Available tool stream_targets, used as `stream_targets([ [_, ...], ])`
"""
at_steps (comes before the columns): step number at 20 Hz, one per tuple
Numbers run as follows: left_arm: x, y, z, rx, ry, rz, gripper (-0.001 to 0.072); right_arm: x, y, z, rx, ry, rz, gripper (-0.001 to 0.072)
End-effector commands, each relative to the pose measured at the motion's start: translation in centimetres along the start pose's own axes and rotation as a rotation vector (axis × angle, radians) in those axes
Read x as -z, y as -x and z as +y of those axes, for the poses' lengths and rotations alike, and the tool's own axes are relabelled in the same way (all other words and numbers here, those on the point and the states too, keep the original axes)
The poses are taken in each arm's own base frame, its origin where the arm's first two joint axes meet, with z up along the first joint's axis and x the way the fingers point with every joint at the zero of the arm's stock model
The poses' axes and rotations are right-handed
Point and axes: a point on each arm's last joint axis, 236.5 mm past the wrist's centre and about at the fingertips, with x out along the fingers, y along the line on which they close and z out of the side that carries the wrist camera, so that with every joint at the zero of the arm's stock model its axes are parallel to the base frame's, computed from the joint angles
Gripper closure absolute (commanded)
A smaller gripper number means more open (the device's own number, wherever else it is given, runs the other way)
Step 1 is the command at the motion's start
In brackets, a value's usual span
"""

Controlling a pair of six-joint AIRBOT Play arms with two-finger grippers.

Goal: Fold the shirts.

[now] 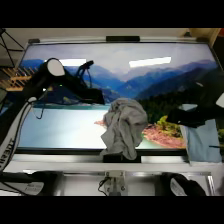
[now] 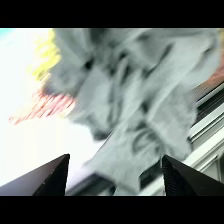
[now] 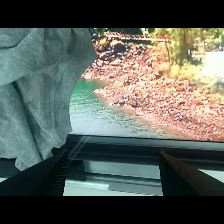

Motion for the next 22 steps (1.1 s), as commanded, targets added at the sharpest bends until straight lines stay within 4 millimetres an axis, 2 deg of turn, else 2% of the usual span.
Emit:
stream_targets([
  [1, 6.7, 1.6, 4.6, -0.012, 0.162, 0.117, 0.0057, -0.9, -4.4, 0.9, -0.102, 0.004, 0.104, 0.0020],
  [3, 10.0, -1.8, 4.9, 0.005, 0.220, 0.142, 0.0056, -1.5, -6.7, 2.0, -0.184, -0.012, 0.148, 0.0020],
  [5, 12.7, -6.4, 4.2, 0.055, 0.265, 0.153, 0.0057, -1.8, -8.4, 2.5, -0.236, -0.002, 0.176, 0.0021],
  [7, 13.4, -10.2, 3.5, 0.091, 0.319, 0.121, 0.0106, -1.4, -10.3, 1.6, -0.221, -0.009, 0.234, 0.0021],
  [11, 13.8, -14.2, 1.3, 0.129, 0.296, 0.120, 0.0106, -1.3, -12.1, 1.0, -0.222, -0.029, 0.271, 0.0027],
  [13, 13.8, -15.8, 1.0, 0.131, 0.318, 0.123, 0.0105, -2.0, -12.7, 0.9, -0.213, -0.028, 0.242, 0.0028],
  [15, 13.6, -16.8, 0.8, 0.145, 0.326, 0.119, 0.0105, -1.9, -13.3, 1.4, -0.191, 0.016, 0.246, 0.0028],
  [19, 13.2, -17.2, 0.4, 0.168, 0.329, 0.103, 0.0120, -0.9, -15.5, 3.0, -0.143, 0.150, 0.287, 0.0028],
  [20, 12.8, -17.2, 0.4, 0.171, 0.336, 0.090, 0.0264, -1.1, -15.9, 3.5, -0.142, 0.158, 0.278, 0.0028],
  [21, 12.3, -17.2, 0.4, 0.171, 0.349, 0.067, 0.0325, -1.5, -16.3, 3.9, -0.140, 0.167, 0.261, 0.0028],
  [22, 11.8, -17.2, 0.4, 0.178, 0.363, 0.047, 0.0352, -1.7, -16.5, 4.2, -0.137, 0.172, 0.247, 0.0028],
])
